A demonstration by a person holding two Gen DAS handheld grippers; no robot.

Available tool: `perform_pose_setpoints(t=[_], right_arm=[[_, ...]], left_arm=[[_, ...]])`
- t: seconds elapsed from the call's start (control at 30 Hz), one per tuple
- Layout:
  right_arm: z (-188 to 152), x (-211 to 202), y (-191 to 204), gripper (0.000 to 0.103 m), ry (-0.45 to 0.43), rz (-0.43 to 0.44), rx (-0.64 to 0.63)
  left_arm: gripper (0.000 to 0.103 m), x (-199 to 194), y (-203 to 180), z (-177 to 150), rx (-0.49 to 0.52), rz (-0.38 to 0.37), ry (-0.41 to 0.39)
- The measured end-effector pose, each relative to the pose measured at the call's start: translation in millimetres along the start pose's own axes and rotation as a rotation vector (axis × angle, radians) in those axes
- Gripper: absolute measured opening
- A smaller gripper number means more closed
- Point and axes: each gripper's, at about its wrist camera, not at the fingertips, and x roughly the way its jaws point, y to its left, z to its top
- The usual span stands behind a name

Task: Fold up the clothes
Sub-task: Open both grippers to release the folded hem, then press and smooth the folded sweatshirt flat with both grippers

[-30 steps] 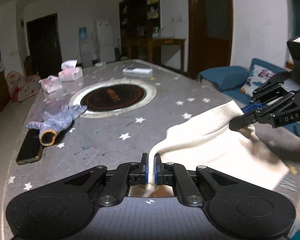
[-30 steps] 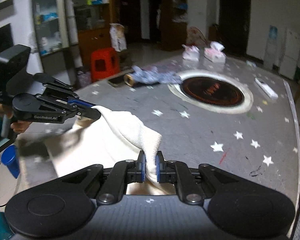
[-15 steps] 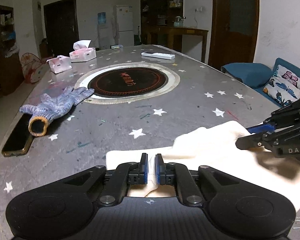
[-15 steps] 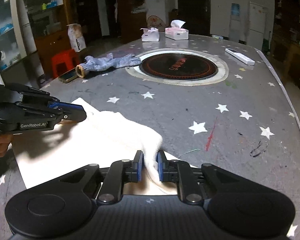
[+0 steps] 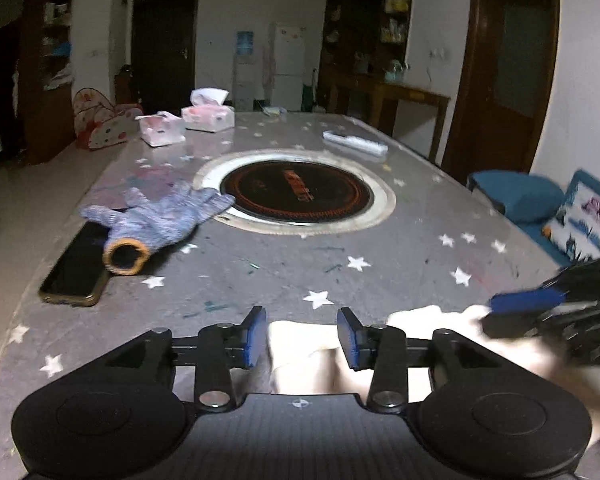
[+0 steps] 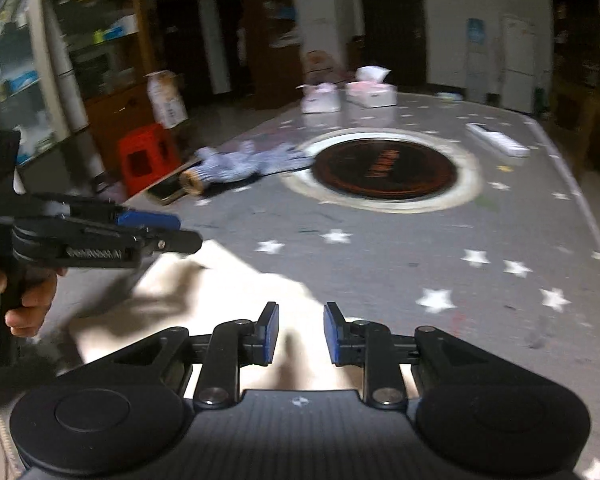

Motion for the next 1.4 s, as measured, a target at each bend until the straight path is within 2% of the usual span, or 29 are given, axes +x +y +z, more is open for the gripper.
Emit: perform_pose_setpoints(t=[0.07, 0.17, 0.33, 0.4, 0.47, 0.53, 0.57, 0.63, 0.77, 0.9, 1.03, 1.17, 1.27, 1.4], right_arm=[[2, 11, 9, 0.024, 0.019, 0.014, -0.019], [3, 30, 16, 0.024, 0.042, 0.021, -0.021], [1, 54, 12, 0.024, 0.046, -0.002, 0.035], [0, 56, 14, 0.024, 0.032, -0.012, 0.016], [0, 58, 15, 0.024, 0.024, -0.018, 0.01], [0, 60, 14, 0.024, 0.016, -0.018, -0.003], [0, 61, 14, 0.024, 0.012, -0.017, -0.012], [-1, 62, 14, 0.025, 0.002, -0.012, -0.026], [-5, 59, 18, 0.025, -0.006, 0.001, -0.06], [-13, 50, 29, 0.025, -0.002, 0.043, -0.1], [-20, 41, 41, 0.025, -0.005, 0.069, -0.142], [-19, 25, 32, 0.025, -0.024, 0.115, -0.025], [-24, 3, 27, 0.025, -0.047, 0.108, -0.003], [-37, -17, 22, 0.025, -0.049, 0.077, -0.005]], left_arm=[[0.051, -15, 5, -6, -0.024, -0.017, -0.002], [0.057, -36, 4, -20, -0.008, -0.037, -0.001], [0.056, -38, 0, -46, 0.005, -0.042, 0.07], [0.055, -30, 3, -53, -0.016, -0.036, 0.099], [0.049, -26, 9, -57, -0.072, -0.058, 0.121], [0.038, -25, 13, -59, -0.117, -0.089, 0.13], [0.036, -25, 15, -60, -0.139, -0.105, 0.134], [0.029, -29, 16, -62, -0.154, -0.126, 0.145], [0.027, -39, 16, -69, -0.169, -0.158, 0.162], [0.027, -58, 5, -81, -0.123, -0.185, 0.179], [0.03, -80, 2, -80, -0.074, -0.13, 0.154], [0.026, -97, 0, -65, -0.05, -0.091, 0.075], [0.026, -94, -8, -54, -0.038, -0.129, 0.039], [0.026, -60, -21, -46, -0.037, -0.169, 0.065]])
